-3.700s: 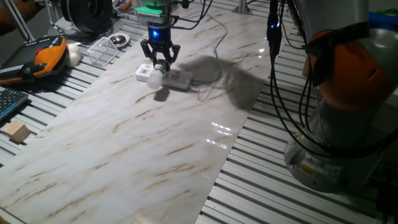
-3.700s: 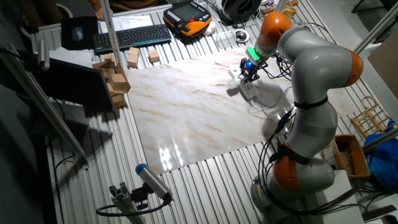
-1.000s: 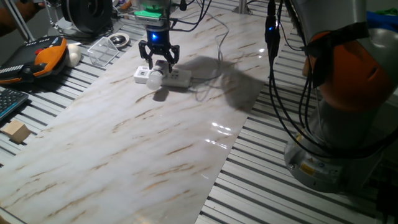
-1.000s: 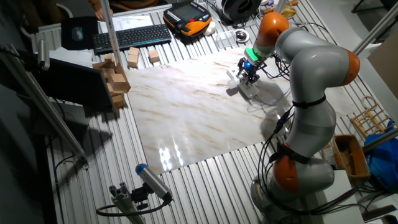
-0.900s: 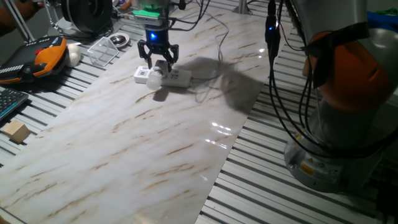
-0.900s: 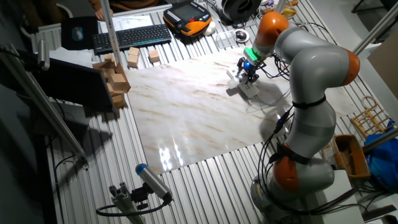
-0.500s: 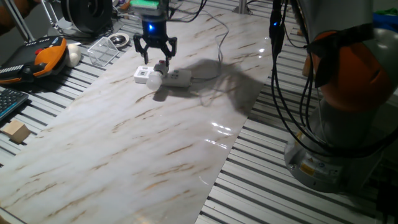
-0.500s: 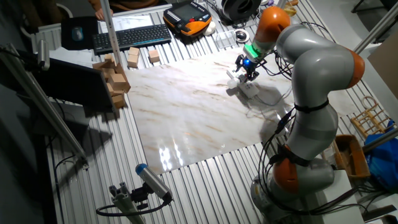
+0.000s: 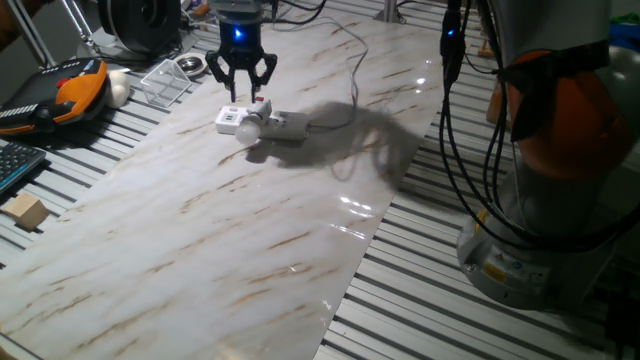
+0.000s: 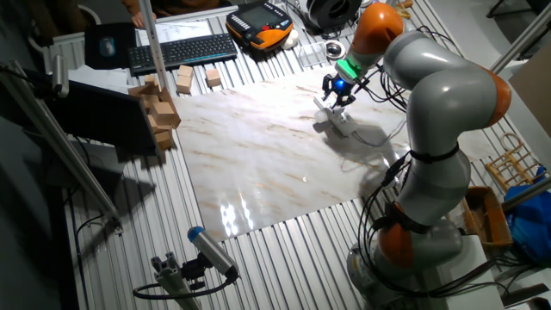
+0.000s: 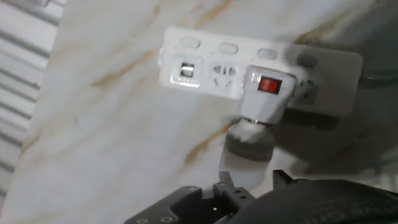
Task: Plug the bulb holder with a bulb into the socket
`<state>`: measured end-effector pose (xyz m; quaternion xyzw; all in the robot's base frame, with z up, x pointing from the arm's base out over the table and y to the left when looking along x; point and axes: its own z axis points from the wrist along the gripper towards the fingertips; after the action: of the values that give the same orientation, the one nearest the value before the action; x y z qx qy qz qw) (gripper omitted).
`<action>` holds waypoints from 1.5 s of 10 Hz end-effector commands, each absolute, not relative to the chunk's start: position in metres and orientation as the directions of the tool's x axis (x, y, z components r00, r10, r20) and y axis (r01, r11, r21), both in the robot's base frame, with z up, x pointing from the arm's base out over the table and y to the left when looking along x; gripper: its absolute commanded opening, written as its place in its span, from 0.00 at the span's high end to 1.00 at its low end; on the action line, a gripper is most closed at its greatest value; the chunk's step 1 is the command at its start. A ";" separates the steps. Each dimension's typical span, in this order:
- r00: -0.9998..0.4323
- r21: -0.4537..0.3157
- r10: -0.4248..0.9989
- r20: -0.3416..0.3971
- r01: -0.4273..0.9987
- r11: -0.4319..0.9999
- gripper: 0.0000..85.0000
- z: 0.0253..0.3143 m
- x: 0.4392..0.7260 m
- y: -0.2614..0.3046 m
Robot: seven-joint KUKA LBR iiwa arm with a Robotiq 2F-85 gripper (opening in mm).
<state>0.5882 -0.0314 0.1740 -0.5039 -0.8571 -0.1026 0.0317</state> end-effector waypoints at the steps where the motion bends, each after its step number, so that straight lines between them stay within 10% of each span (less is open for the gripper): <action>1: -0.844 0.153 0.509 0.171 0.533 0.832 1.00 0.181 0.589 -0.029; 5: -0.980 0.159 0.178 0.083 0.189 0.969 1.00 0.188 0.587 -0.018; 15: -0.999 0.032 -0.029 0.034 -0.028 0.999 1.00 0.199 0.572 0.015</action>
<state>0.5720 0.0153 0.1990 -0.2597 -0.9654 -0.0194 0.0118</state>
